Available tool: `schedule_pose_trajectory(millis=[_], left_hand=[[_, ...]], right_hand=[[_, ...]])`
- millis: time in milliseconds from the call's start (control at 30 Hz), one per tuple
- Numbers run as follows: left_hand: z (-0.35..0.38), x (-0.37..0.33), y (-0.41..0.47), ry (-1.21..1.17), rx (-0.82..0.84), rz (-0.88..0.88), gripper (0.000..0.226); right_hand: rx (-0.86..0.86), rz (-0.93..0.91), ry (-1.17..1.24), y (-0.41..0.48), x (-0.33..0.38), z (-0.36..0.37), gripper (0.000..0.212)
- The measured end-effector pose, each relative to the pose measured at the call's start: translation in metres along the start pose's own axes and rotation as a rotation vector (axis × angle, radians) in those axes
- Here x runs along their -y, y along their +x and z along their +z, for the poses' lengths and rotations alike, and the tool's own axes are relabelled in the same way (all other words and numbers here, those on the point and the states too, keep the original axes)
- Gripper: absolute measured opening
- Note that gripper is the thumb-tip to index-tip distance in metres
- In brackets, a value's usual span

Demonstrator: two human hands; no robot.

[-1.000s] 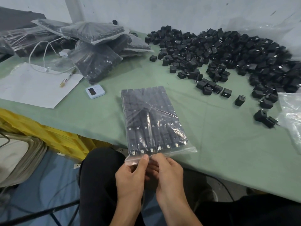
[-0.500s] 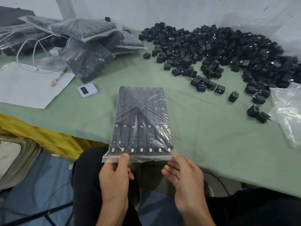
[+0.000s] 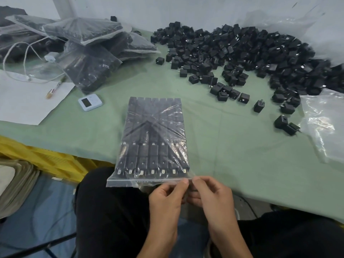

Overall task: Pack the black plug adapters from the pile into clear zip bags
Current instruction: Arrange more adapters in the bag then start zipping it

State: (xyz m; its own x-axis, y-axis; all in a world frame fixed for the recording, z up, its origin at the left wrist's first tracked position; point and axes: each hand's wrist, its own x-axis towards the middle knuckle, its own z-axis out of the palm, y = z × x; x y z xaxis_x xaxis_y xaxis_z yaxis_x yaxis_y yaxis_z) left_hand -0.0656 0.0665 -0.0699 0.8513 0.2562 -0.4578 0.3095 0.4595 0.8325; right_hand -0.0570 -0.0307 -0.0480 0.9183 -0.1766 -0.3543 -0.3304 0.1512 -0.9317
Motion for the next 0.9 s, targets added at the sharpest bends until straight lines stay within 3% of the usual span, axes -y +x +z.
schedule_pose_trajectory(millis=[133, 200, 367, 467, 567, 733, 900], left_hand=[[0.004, -0.003, 0.003, 0.013, -0.008, -0.010, 0.015], [0.006, -0.006, 0.003, 0.035, 0.012, 0.001, 0.027], [0.010, -0.006, 0.002, 0.109, 0.071, 0.038, 0.049], [0.012, -0.006, 0.002, 0.156, 0.085, 0.065, 0.054], [0.007, -0.008, 0.004, 0.142, 0.069, 0.054, 0.046], [-0.007, -0.010, 0.011, 0.157, 0.035, 0.100, 0.009], [-0.017, -0.019, 0.012, 0.174, -0.043, 0.136, 0.029]], right_hand=[[0.056, -0.067, -0.162, 0.005, 0.002, -0.006, 0.016], [0.109, -0.104, -0.271, 0.009, 0.007, -0.010, 0.013], [0.207, -0.202, -0.573, 0.014, 0.016, -0.019, 0.031], [0.185, -0.234, -0.571, 0.016, 0.014, -0.017, 0.027], [0.121, -0.231, -0.536, 0.015, 0.010, -0.013, 0.027], [0.058, -0.330, -0.616, 0.010, 0.006, -0.008, 0.029], [0.050, -0.346, -0.629, 0.008, 0.009, -0.009, 0.024]])
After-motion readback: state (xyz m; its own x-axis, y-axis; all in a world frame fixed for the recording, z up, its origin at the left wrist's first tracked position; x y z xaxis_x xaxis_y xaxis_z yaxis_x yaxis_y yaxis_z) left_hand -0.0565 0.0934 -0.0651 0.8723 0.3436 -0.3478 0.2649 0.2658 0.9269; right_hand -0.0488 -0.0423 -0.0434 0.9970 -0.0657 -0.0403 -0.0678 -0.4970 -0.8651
